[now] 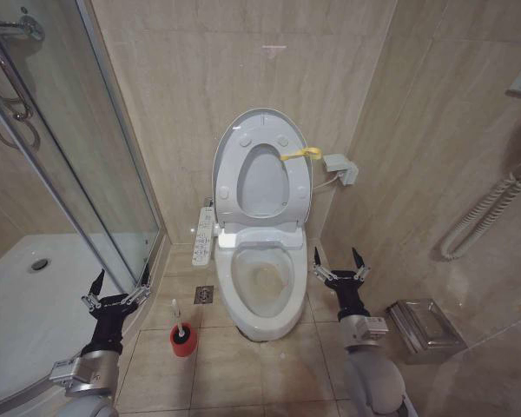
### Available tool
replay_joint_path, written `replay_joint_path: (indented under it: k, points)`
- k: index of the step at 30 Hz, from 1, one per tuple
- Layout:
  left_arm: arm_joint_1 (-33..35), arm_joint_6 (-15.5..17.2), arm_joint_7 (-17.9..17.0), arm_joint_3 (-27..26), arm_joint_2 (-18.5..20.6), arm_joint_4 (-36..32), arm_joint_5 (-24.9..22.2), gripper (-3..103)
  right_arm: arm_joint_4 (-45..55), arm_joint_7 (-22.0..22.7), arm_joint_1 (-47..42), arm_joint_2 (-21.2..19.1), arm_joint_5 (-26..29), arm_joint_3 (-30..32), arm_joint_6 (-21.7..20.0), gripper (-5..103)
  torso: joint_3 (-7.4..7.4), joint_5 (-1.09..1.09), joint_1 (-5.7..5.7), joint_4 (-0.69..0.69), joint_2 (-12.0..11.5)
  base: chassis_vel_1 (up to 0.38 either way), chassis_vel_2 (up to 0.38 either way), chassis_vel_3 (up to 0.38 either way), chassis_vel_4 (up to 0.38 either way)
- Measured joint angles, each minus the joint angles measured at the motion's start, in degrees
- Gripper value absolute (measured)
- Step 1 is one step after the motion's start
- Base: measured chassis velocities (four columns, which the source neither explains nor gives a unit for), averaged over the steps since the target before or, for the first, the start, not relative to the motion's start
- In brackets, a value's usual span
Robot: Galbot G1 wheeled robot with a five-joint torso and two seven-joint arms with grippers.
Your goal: Open the toilet lid, clean the toilet bowl with a toilet brush, close the toilet lid, and flush.
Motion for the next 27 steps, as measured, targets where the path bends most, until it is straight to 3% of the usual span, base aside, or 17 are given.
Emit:
replay_joint_path:
  k: [8,9,10,11,13,15,24,27]
  points:
    - [-0.3,1.2,0.1,0.8,-0.4,0.0,0.9,100,0.0,0.0,0.0,0.0,0.0,0.0,0.0,100,0.00,0.02,0.00,0.01,0.0,0.000,0.000,0.000,0.000]
    - [-0.9,3.1,0.3,2.4,-1.2,0.1,2.4,100,0.0,0.0,0.0,0.0,0.0,0.0,0.0,100,0.00,0.02,0.00,0.01,0.0,0.000,0.000,0.000,0.000]
    - [-2.1,7.1,1.0,5.8,-2.9,0.4,5.5,100,0.0,0.0,0.0,0.0,0.0,0.0,0.0,100,0.00,-0.01,0.00,-0.01,0.0,0.000,0.000,0.000,0.000]
    - [-2.1,7.1,1.0,5.8,-2.9,0.4,5.5,100,0.0,0.0,0.0,0.0,0.0,0.0,0.0,100,0.00,-0.01,0.00,-0.01,0.0,0.000,0.000,0.000,0.000]
    - [-3.5,12.0,1.7,9.9,-4.9,0.8,9.4,100,0.0,0.0,0.0,0.0,0.0,0.0,0.0,100,0.00,0.01,0.00,-0.02,0.0,0.000,0.000,0.000,0.000]
    - [-4.2,14.4,2.0,11.8,-5.8,1.0,11.2,100,0.0,0.0,0.0,0.0,0.0,0.0,0.0,100,0.00,0.01,0.00,-0.02,0.0,0.000,0.000,0.000,0.000]
    - [-4.4,14.2,2.0,12.2,-5.9,1.2,12.1,100,0.0,0.0,0.0,0.0,0.0,0.0,0.0,100,0.00,0.00,0.00,0.00,0.0,0.000,0.000,0.000,0.000]
    - [-4.3,7.6,0.6,11.7,-5.1,2.3,14.6,100,0.0,0.0,0.0,0.0,0.0,0.0,0.0,100,0.00,0.00,0.00,0.00,0.0,0.000,0.000,0.000,0.000]
